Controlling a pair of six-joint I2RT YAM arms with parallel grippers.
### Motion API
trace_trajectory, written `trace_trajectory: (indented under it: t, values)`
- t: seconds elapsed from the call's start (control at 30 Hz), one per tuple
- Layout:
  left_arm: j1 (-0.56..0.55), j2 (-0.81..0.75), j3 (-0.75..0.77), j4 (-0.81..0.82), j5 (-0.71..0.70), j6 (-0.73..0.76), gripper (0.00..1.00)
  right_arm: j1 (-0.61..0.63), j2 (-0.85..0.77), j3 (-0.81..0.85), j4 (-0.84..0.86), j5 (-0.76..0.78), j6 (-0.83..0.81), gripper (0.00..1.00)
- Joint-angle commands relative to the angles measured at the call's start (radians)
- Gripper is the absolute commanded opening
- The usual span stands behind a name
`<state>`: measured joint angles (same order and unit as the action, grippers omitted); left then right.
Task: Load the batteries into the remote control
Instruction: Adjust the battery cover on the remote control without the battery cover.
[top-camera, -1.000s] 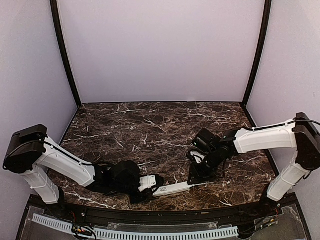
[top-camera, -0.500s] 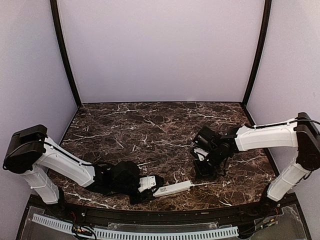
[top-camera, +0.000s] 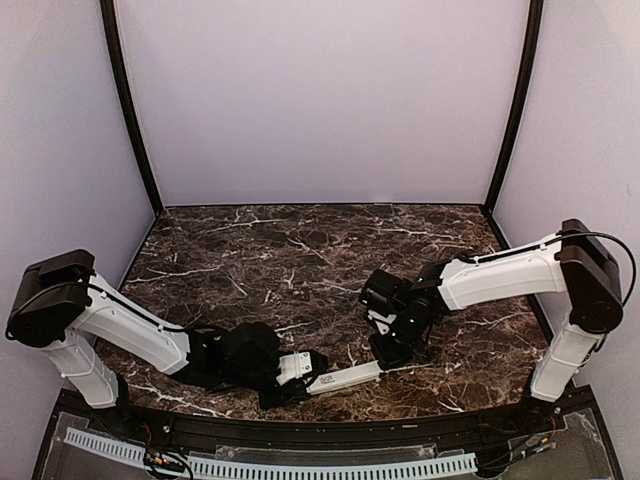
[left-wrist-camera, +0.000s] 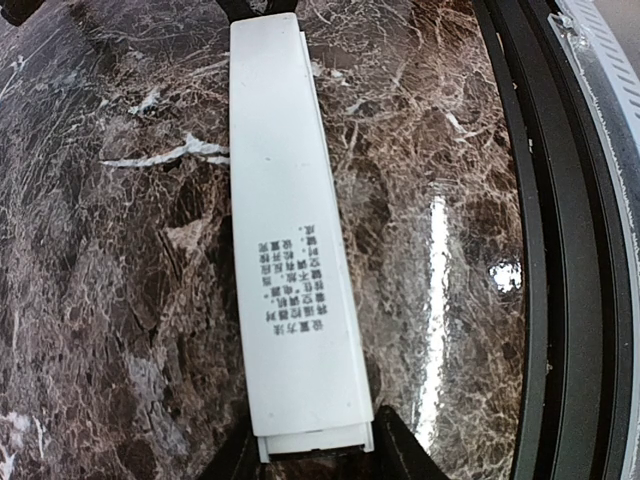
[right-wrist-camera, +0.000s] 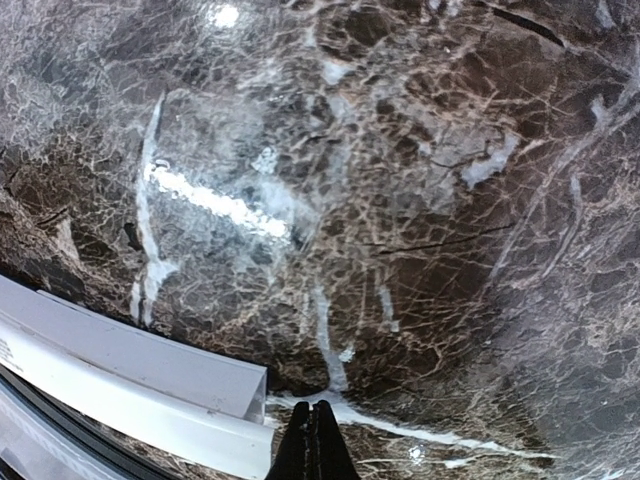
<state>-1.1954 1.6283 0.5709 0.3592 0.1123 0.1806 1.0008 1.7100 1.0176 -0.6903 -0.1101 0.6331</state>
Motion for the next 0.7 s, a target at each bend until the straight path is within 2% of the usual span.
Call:
trace_trajectory:
  t: [0.0,0.57,0.67]
  values:
    - [-0.004,0.008,-0.02,-0.029,-0.006,0.013,0.37,0.018,0.018,0.028,-0.022,0.035,0.007,0.0]
    - [-0.004,0.01,-0.02,-0.028,-0.008,0.016,0.37,0.033,0.038,0.038,-0.02,0.015,0.008,0.0]
    - [-0.004,0.009,-0.019,-0.028,-0.007,0.017,0.4,0.036,0.03,0.035,-0.024,0.015,0.007,0.0]
